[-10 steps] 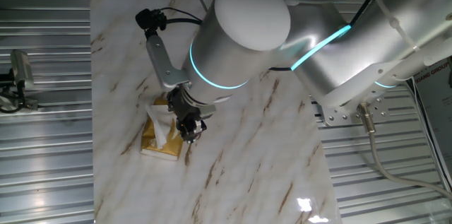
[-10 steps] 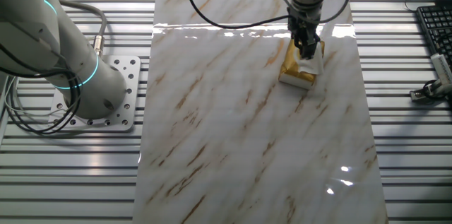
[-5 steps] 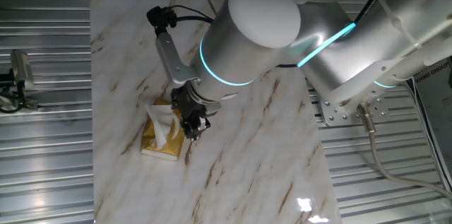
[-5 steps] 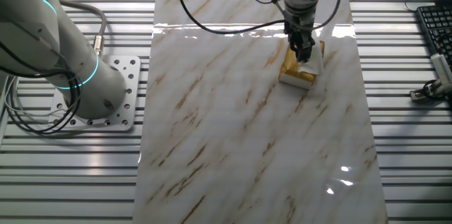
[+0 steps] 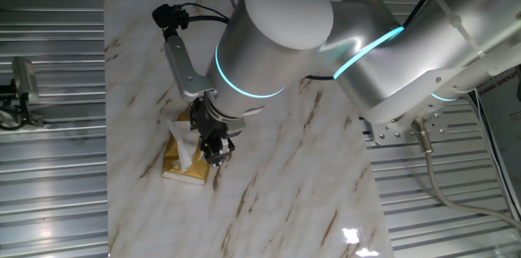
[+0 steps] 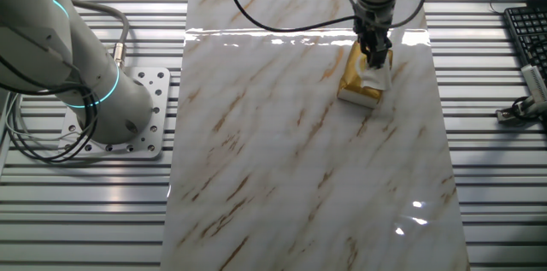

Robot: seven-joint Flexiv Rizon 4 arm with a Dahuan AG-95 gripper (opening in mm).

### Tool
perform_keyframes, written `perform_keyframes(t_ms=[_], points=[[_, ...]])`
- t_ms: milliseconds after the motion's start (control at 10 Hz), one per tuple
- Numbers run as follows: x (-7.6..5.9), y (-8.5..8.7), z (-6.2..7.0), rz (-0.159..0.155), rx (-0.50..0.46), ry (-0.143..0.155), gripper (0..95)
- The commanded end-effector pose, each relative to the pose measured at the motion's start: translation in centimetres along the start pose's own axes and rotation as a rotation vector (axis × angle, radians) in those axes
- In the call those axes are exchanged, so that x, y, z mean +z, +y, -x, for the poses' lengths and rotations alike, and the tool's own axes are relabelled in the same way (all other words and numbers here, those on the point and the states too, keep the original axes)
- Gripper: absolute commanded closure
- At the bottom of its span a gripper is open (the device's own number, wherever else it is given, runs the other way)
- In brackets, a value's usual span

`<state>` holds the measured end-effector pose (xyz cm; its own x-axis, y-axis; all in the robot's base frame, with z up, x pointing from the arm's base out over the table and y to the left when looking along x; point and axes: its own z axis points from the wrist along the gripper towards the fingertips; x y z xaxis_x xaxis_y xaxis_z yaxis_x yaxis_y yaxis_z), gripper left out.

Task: Pull out a napkin

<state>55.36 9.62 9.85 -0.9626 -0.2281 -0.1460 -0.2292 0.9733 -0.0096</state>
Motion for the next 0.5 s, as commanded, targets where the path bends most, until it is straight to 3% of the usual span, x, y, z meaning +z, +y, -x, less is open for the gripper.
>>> perform_keyframes(t_ms=[100,500], points=[[-0.1,0.1,-0.1,0.012,-0.019,-0.001,38.0],[0.5,0.5,-1.1,0.012,-0.002,-0.010,38.0]])
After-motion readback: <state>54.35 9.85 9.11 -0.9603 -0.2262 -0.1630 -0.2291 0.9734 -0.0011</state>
